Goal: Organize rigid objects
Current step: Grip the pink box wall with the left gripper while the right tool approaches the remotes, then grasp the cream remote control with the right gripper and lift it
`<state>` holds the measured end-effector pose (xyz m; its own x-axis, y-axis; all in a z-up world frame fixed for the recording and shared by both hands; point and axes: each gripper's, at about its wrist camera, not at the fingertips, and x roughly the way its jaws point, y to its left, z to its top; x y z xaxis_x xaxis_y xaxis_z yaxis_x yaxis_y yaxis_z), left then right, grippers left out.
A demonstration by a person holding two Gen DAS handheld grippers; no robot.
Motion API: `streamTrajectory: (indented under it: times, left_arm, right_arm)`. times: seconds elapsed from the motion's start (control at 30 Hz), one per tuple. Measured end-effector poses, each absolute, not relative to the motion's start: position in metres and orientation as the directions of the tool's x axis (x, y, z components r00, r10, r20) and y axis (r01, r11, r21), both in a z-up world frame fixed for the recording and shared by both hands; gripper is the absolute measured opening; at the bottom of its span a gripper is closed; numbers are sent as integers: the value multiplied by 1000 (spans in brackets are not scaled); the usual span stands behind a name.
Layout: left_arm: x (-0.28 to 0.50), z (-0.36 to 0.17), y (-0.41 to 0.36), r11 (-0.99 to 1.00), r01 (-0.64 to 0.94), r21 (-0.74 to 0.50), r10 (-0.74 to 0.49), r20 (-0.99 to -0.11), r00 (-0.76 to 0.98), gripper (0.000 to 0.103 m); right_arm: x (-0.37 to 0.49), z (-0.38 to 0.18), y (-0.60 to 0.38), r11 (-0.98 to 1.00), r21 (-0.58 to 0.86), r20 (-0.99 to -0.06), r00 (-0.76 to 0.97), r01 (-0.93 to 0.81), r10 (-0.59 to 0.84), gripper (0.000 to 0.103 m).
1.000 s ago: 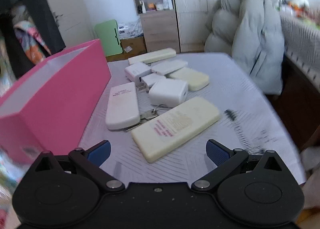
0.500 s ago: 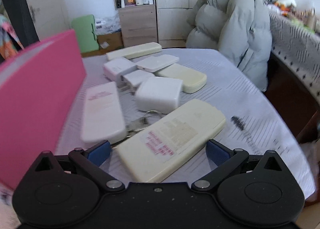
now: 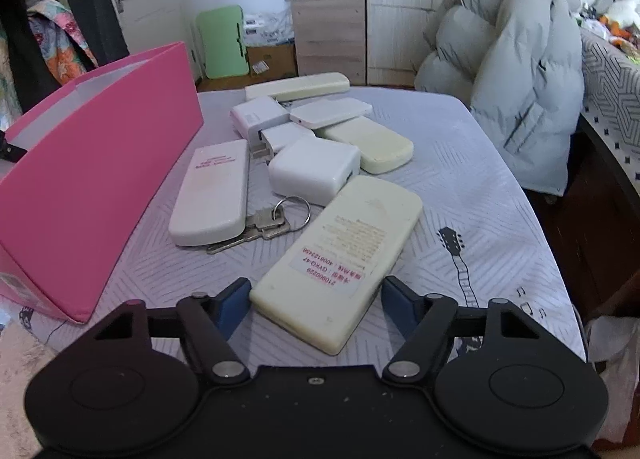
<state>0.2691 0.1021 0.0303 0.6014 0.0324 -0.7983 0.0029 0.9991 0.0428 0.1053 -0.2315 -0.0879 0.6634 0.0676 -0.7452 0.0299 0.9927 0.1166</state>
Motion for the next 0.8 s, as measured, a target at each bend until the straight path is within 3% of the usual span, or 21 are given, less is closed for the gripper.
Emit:
streamTrajectory:
  times: [0.13, 0.17, 0.2, 0.27, 0.3, 0.37, 0.57, 0.67, 0.8]
  left_arm:
    - [271, 31, 104, 1000, -7, 30, 28, -783, 621, 3]
    - [271, 31, 105, 1000, -9, 27, 26, -778, 627, 2]
    - [270, 32, 105, 1000, -7, 27, 25, -774, 633, 2]
    - [268, 33, 103, 999, -1, 37, 29, -766, 642, 2]
    - [267, 33, 103, 999, 1, 39, 29, -762, 646, 2]
    - [266, 33, 104, 999, 3, 34, 24, -760, 649, 2]
    - [270, 31, 104, 1000, 6, 25, 16, -776, 631, 2]
    - [270, 31, 104, 1000, 2, 25, 18, -775, 632, 2]
    - [269, 31, 107, 1000, -1, 10, 8, -771, 637, 2]
  right_arm:
    - [126, -89, -235, 976, 188, -756, 651, 114, 70, 95]
    - [131, -92, -234, 975, 185, -755, 653, 123, 61, 96]
    - [138, -94, -232, 978, 161, -750, 660, 136, 32, 95]
    - [149, -99, -224, 987, 47, -751, 657, 151, -65, 82]
    - [149, -98, -224, 986, 37, -746, 661, 160, -79, 72]
    - [145, -93, -233, 985, 54, -737, 673, 162, -70, 64]
    - [137, -89, -244, 998, 62, -765, 641, -15, 57, 65]
    - [142, -93, -245, 997, 70, -759, 650, 27, 36, 72]
    - [147, -96, -241, 997, 66, -728, 685, 39, 21, 61]
